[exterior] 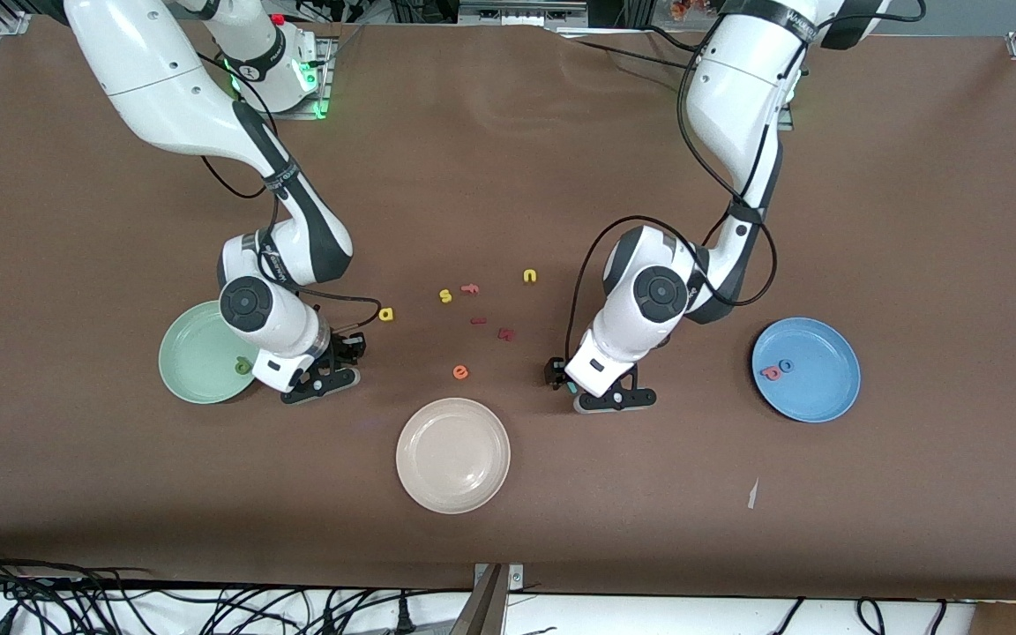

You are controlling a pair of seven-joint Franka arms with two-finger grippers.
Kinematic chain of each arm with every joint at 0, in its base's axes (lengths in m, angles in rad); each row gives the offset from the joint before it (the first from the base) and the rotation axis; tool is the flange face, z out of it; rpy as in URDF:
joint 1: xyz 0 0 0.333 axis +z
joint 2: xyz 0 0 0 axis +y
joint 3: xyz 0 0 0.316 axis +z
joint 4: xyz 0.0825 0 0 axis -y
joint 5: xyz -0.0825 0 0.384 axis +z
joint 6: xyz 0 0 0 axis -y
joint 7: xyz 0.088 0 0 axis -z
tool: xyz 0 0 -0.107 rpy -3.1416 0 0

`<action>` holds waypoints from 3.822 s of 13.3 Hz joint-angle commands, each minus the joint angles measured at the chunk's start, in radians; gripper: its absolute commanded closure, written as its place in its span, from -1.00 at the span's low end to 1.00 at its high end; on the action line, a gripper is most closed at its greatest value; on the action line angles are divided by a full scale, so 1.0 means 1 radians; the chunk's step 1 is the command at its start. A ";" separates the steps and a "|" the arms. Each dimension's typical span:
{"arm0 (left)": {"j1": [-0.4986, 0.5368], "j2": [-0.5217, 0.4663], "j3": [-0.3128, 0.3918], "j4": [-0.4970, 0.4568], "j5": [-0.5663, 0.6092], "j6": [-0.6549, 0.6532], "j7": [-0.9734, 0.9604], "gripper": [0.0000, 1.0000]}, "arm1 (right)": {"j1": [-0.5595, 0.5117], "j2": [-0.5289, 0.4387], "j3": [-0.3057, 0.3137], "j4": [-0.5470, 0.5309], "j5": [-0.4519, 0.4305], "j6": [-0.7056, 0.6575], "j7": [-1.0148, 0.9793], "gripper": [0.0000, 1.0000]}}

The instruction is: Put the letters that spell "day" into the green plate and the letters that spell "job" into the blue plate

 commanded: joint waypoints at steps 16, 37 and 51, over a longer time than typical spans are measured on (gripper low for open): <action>-0.062 0.055 0.061 0.021 0.007 -0.002 -0.006 1.00 | -0.005 0.059 0.001 0.090 0.003 0.008 0.106 0.10; 0.646 -0.399 -0.097 -0.430 0.372 -0.250 0.838 -0.60 | -0.010 0.059 -0.002 0.172 -0.001 -0.151 0.135 0.81; 0.655 -0.940 -0.132 -0.654 0.360 -0.365 0.823 -1.00 | -0.019 -0.231 -0.218 -0.220 -0.007 -0.080 -0.268 0.79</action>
